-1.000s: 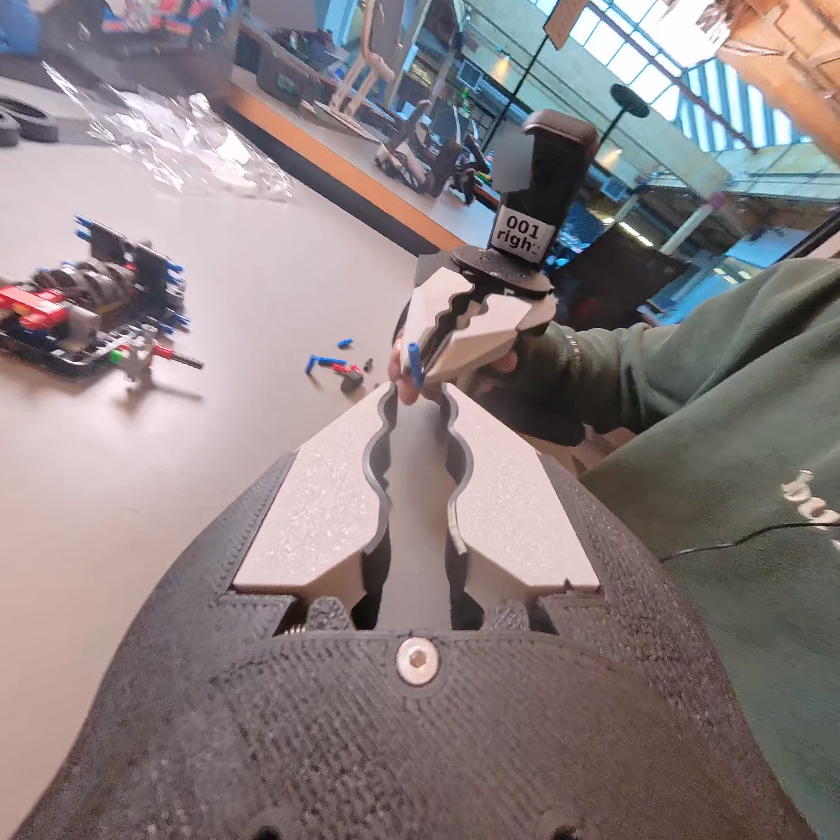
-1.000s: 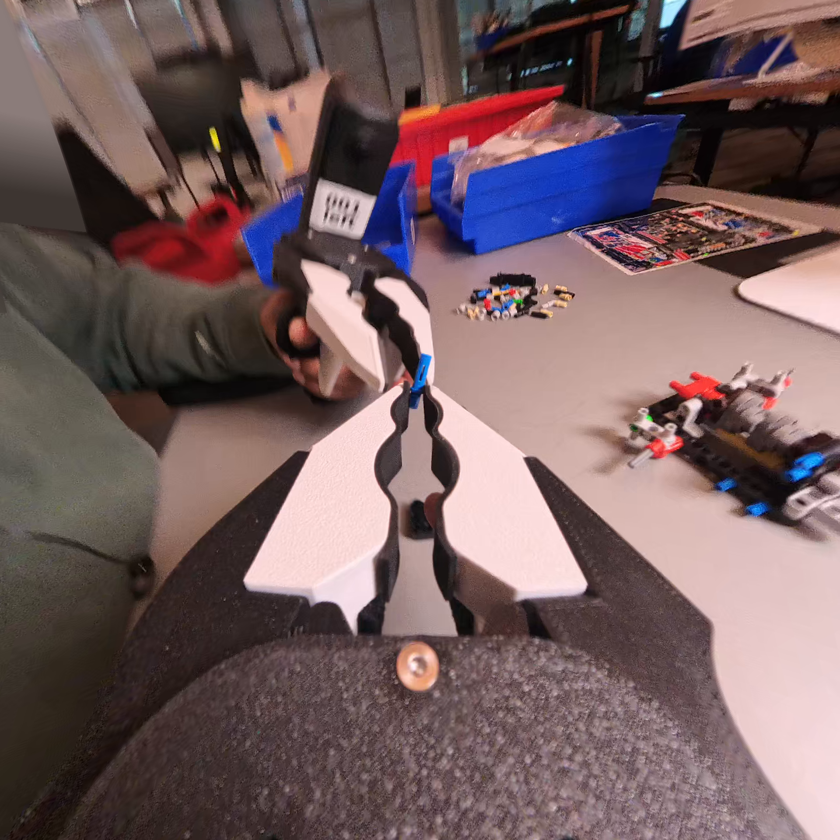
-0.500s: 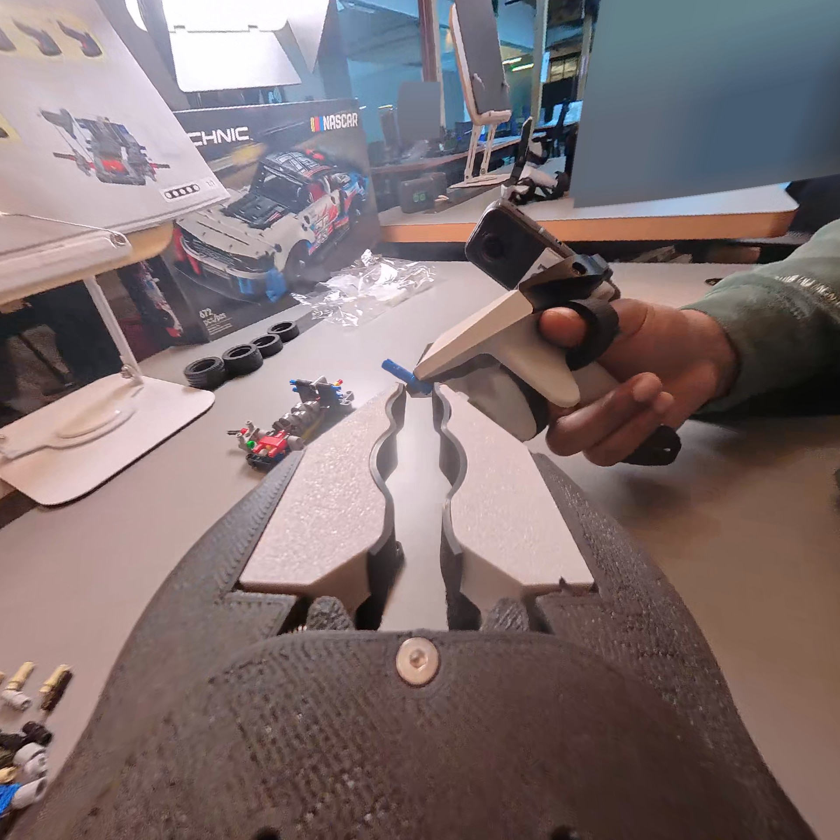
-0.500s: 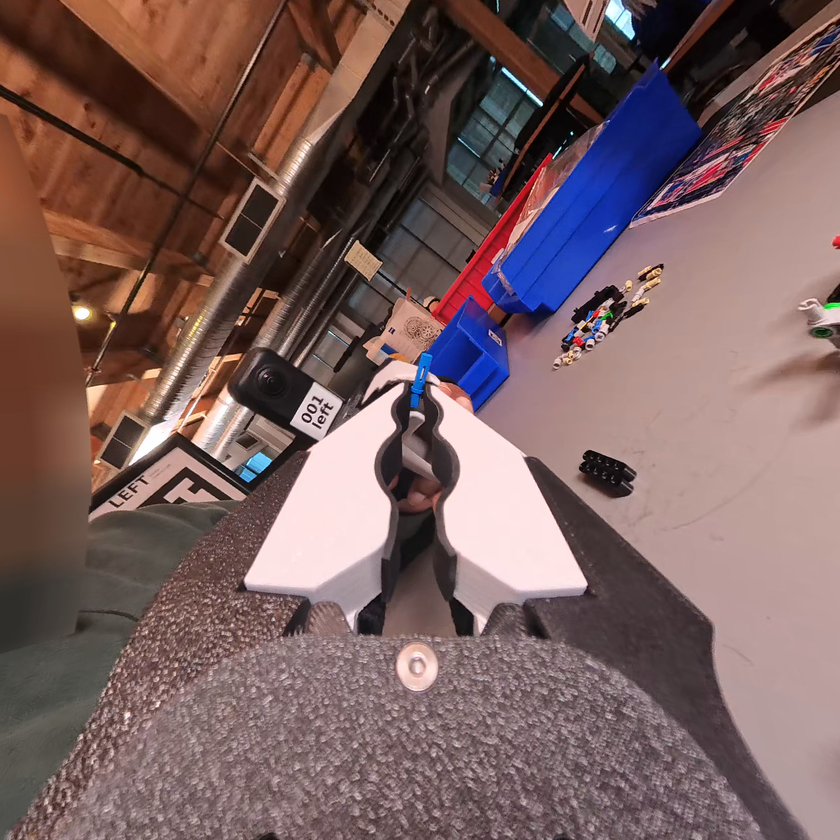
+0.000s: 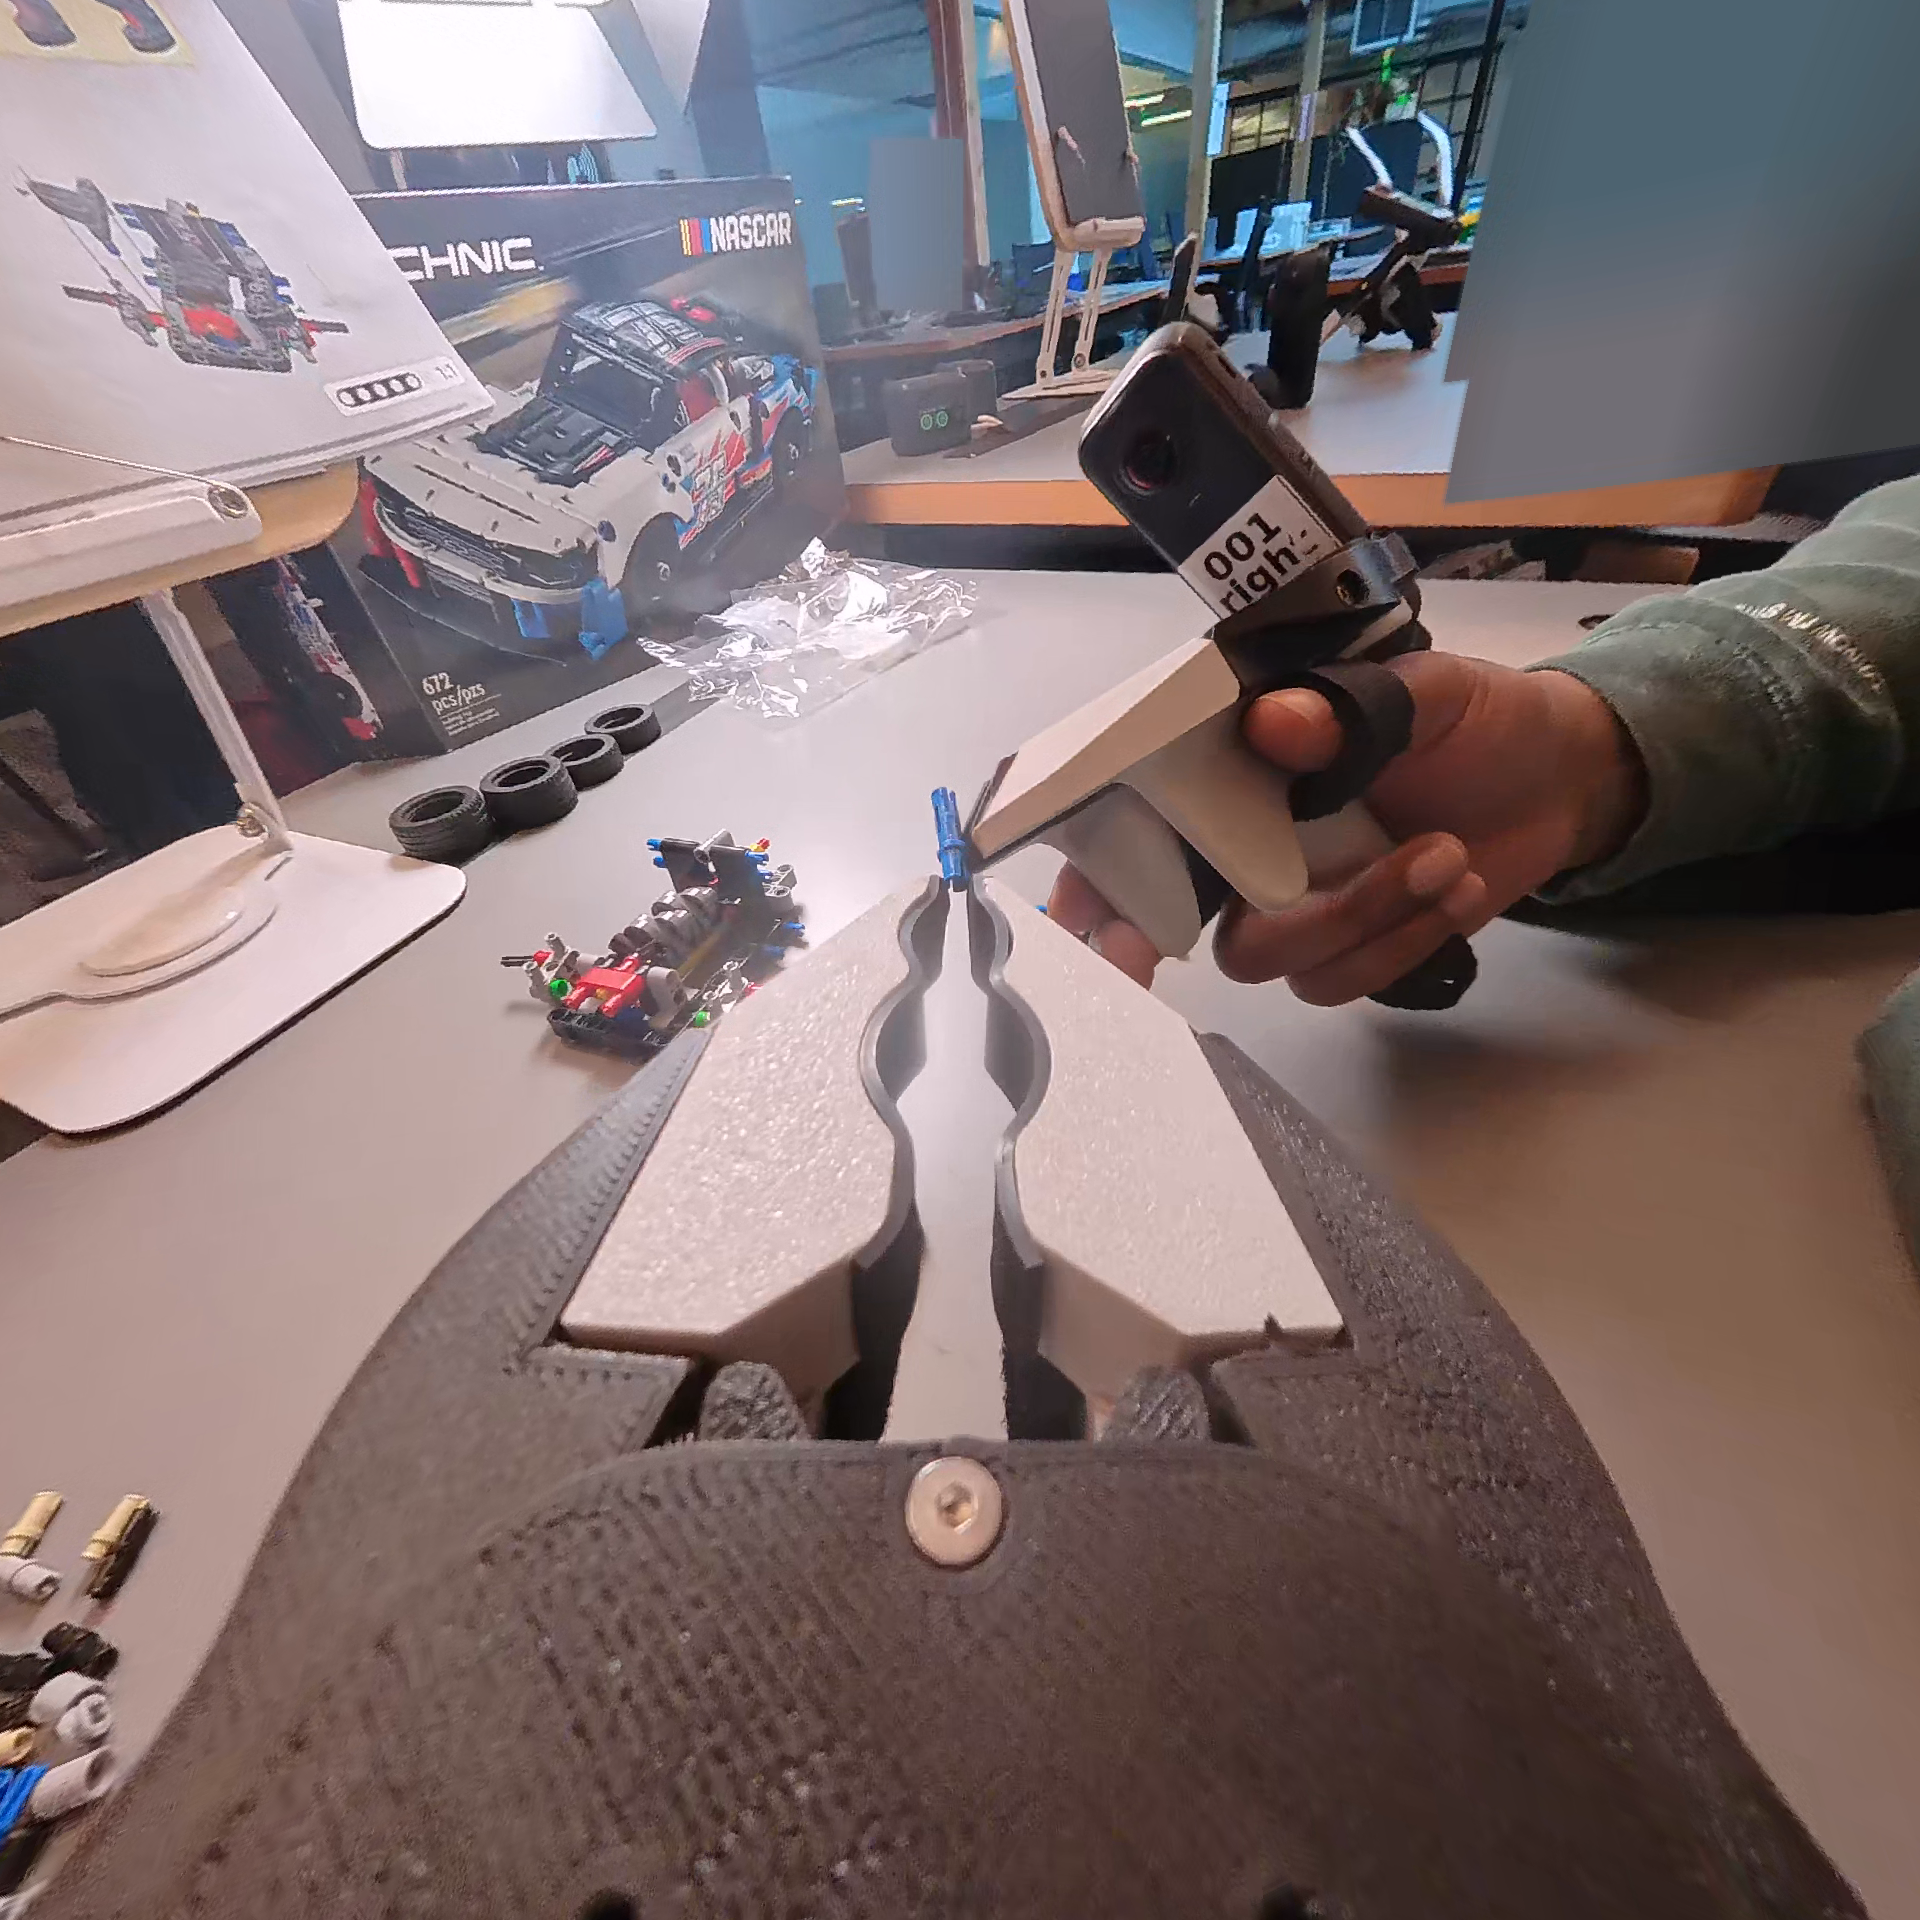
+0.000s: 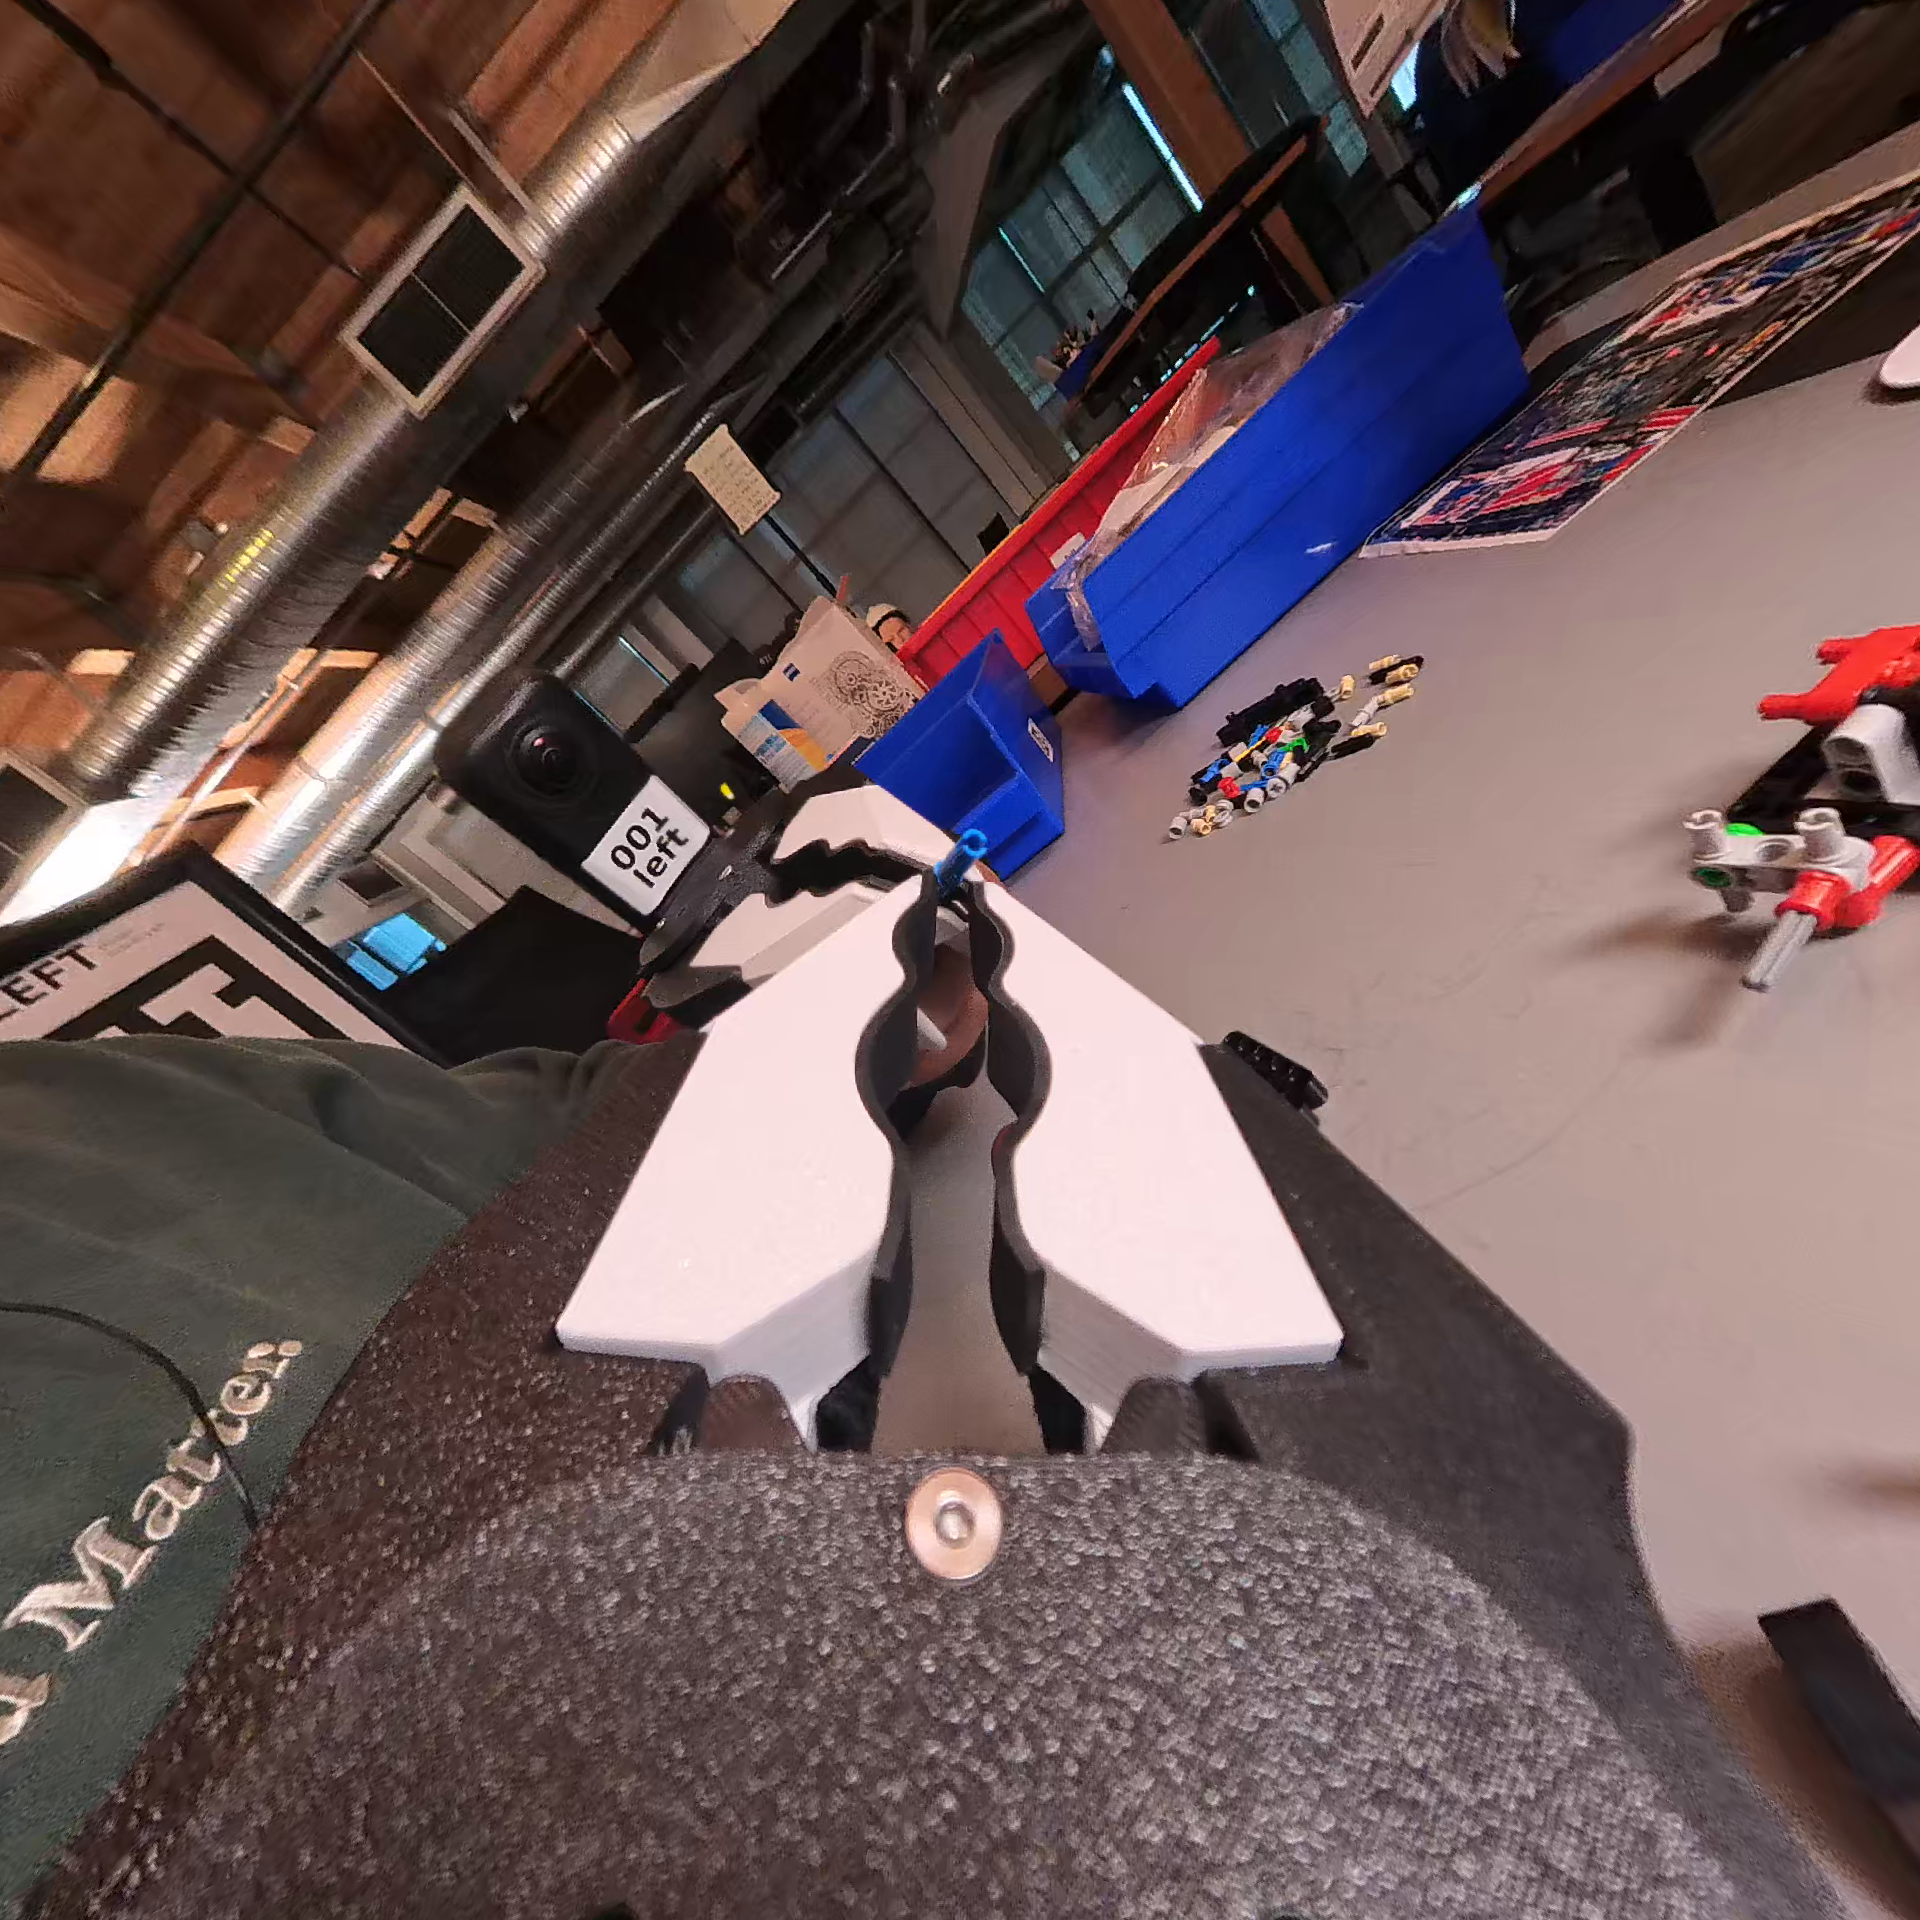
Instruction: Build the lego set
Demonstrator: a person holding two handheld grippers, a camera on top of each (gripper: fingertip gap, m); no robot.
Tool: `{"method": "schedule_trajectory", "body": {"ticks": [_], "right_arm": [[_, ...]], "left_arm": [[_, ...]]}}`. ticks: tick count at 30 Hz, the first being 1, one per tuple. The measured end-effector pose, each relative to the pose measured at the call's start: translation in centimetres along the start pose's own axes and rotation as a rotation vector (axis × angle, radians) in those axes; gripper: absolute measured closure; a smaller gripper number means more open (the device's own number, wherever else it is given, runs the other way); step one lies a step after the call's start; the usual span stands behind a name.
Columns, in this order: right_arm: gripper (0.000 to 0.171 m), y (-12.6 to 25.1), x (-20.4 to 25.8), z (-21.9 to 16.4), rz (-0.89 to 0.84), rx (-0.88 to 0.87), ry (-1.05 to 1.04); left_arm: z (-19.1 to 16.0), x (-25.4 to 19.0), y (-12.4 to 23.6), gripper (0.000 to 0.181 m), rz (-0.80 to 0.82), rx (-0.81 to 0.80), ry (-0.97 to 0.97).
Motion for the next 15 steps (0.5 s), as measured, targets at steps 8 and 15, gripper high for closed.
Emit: {"method": "schedule_trajectory", "body": {"ticks": [8, 15], "right_arm": [[0.165, 0.54, 0.27, 0.95, -0.003, -0.006, 0.048], [0.170, 0.57, 0.49, 0.82, 0.001, 0.022, 0.076]], "left_arm": [[0.11, -0.05, 0.25, 0.180, -0.054, -0.003, 0.082], [-0.11, -0.41, 0.21, 0.180, -0.068, 0.007, 0.078]]}}
Point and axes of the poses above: each gripper's, where its closed fingertips meet, y back along the fingers, z out of its top, x = y × z across the jaws, the point moved 1 cm from there along y, back along the fingers, and after that the axes turned 15 degrees about z, right-handed, at the moved point
